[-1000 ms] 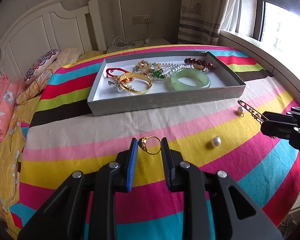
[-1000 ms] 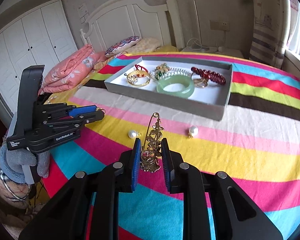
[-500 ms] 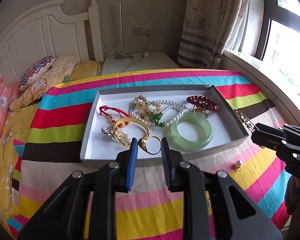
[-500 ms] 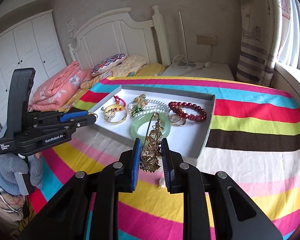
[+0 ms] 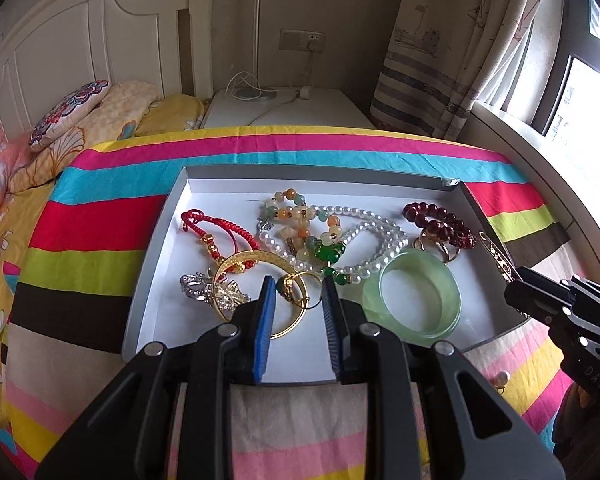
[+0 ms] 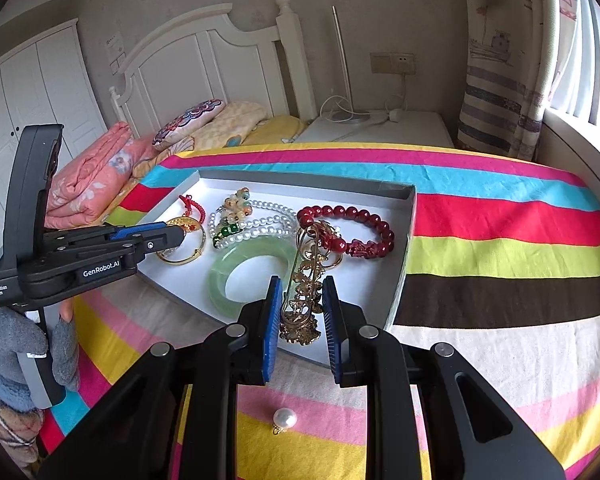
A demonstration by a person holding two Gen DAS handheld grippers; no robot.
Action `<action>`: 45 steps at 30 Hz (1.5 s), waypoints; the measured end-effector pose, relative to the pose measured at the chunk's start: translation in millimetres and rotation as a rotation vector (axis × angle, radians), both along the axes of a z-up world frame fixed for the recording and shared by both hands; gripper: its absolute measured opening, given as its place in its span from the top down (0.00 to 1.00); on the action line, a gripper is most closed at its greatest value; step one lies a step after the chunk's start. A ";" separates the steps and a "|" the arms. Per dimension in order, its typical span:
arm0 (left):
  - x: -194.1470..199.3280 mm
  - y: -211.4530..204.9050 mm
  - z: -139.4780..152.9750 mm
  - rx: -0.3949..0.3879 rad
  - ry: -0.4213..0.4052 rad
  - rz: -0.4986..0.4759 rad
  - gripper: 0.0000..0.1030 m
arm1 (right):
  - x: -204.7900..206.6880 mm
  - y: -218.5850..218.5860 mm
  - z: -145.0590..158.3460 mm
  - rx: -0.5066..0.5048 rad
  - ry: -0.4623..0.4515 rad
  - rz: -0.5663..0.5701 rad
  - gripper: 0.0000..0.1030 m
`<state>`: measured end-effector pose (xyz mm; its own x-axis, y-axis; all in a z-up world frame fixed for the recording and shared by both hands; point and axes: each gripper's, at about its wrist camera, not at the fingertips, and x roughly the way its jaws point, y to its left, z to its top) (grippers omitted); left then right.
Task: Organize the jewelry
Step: 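Lower the gold pin into the box with the right tool while the left drops the ring, then grasp a pearl earring with the right tool while the left grasps the other pearl earring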
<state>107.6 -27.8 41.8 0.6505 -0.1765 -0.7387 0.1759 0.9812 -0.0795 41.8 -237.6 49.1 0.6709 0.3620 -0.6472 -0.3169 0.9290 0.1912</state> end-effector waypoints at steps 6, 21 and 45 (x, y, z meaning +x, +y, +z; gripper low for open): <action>8.5 0.8 -8.7 -0.015 0.014 0.016 0.77 | 5.6 1.5 -3.6 -0.023 0.001 -0.004 0.80; -30.7 36.3 30.1 -0.077 -0.121 0.098 0.12 | -12.7 -24.5 23.0 0.053 -0.055 -0.035 0.78; -137.0 80.2 -22.6 -0.205 -0.028 0.082 0.03 | -70.7 0.8 -29.5 -0.133 0.089 0.039 0.55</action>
<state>-29.5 52.4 19.1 0.6884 -0.2674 -0.6743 0.1016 0.9560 -0.2753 -29.0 -236.9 19.6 0.5957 0.2938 -0.7475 -0.3403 0.9353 0.0964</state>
